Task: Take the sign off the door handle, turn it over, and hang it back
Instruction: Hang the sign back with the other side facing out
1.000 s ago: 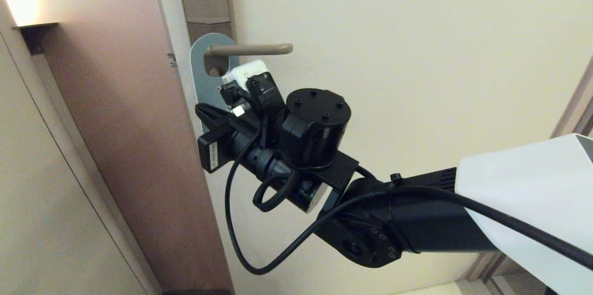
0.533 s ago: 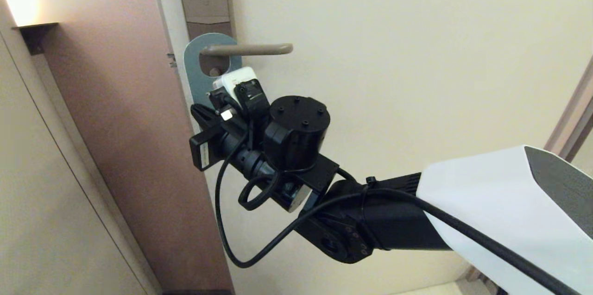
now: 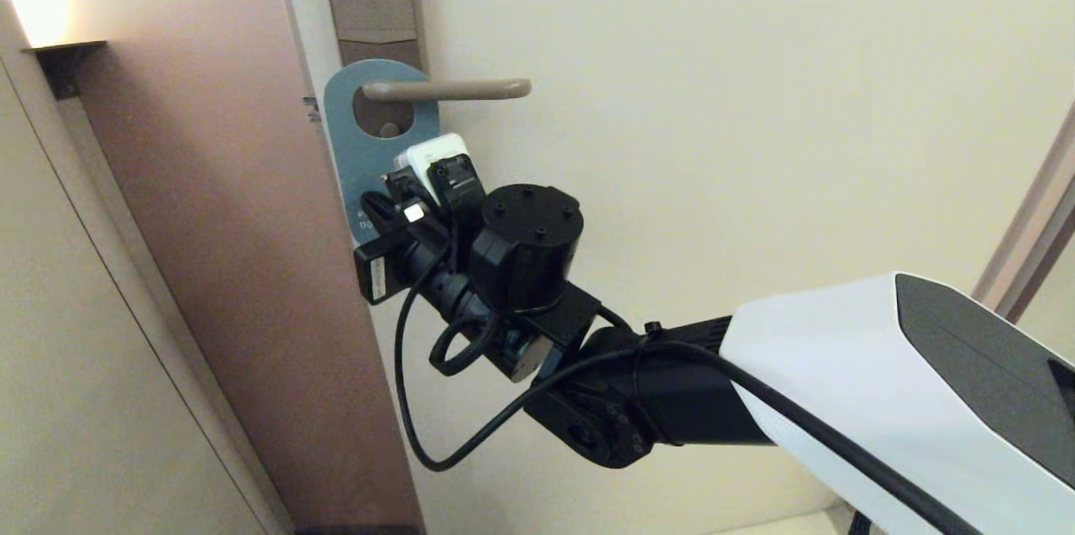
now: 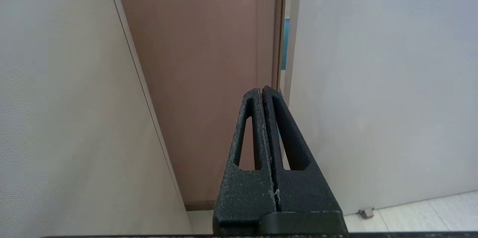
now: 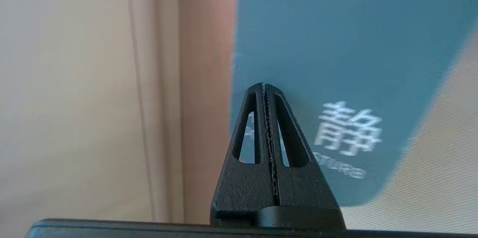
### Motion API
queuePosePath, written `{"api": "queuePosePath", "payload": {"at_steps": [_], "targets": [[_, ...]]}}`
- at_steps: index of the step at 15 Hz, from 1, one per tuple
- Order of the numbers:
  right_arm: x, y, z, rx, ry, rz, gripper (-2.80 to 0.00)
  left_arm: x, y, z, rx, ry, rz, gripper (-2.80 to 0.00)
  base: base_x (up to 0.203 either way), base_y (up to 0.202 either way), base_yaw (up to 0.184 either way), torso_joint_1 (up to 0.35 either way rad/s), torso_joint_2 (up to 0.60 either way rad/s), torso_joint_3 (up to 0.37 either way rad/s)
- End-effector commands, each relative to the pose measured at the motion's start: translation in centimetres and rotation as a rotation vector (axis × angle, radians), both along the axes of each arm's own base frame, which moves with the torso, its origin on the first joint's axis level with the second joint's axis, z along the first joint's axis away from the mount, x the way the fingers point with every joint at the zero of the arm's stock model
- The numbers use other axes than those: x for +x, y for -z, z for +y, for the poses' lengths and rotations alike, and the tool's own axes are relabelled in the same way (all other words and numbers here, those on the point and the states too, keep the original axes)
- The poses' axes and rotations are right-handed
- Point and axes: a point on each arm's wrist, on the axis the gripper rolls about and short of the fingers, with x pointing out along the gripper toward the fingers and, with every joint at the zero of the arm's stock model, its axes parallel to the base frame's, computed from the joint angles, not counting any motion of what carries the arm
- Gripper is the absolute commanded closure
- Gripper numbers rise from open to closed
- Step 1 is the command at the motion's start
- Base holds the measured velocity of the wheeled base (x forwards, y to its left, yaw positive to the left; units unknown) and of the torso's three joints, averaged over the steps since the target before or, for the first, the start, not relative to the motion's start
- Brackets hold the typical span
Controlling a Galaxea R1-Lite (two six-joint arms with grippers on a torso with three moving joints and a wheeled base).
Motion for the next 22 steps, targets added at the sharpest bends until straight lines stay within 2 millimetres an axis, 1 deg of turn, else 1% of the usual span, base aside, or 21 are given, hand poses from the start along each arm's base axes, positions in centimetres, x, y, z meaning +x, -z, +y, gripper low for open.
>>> {"api": "queuePosePath", "payload": {"at_steps": [1, 5, 7, 13, 16, 19, 21, 22], "targets": [[0.6, -0.4, -0.2, 0.017, 0.022, -0.010, 0.00, 0.0, 0.0, 0.0, 0.000, 0.000, 0.001, 0.00, 0.000, 0.000, 0.000, 0.000, 0.00, 0.000], [1.4, -1.4, -0.7, 0.049, 0.041, -0.032, 0.00, 0.0, 0.0, 0.0, 0.000, 0.001, 0.001, 0.00, 0.000, 0.000, 0.000, 0.000, 0.00, 0.000], [1.6, -1.7, -0.5, 0.063, 0.041, -0.045, 0.00, 0.0, 0.0, 0.0, 0.000, 0.000, 0.000, 0.00, 0.000, 0.000, 0.000, 0.000, 0.00, 0.000], [1.8, -0.2, 0.1, 0.041, 0.037, -0.027, 0.00, 0.0, 0.0, 0.0, 0.000, 0.000, 0.001, 0.00, 0.000, 0.000, 0.000, 0.000, 0.00, 0.000], [2.1, -0.1, -0.2, 0.035, 0.046, -0.025, 0.00, 0.0, 0.0, 0.0, 0.000, 0.000, 0.001, 0.00, 0.000, 0.000, 0.000, 0.000, 0.00, 0.000], [2.0, -1.5, -1.4, 0.043, 0.059, -0.032, 0.00, 0.0, 0.0, 0.0, 0.000, 0.000, 0.001, 0.00, 0.000, 0.000, 0.000, 0.000, 0.00, 0.000], [1.8, -2.1, -3.0, 0.019, 0.077, -0.015, 0.00, 0.0, 0.0, 0.0, 0.000, 0.000, 0.001, 0.00, 0.000, 0.000, 0.000, 0.000, 0.00, 0.000], [1.6, -2.5, -4.1, -0.005, 0.088, 0.000, 0.00, 0.0, 0.0, 0.0, 0.000, 0.000, 0.001, 0.00, 0.000, 0.000, 0.000, 0.000, 0.00, 0.000]]}}
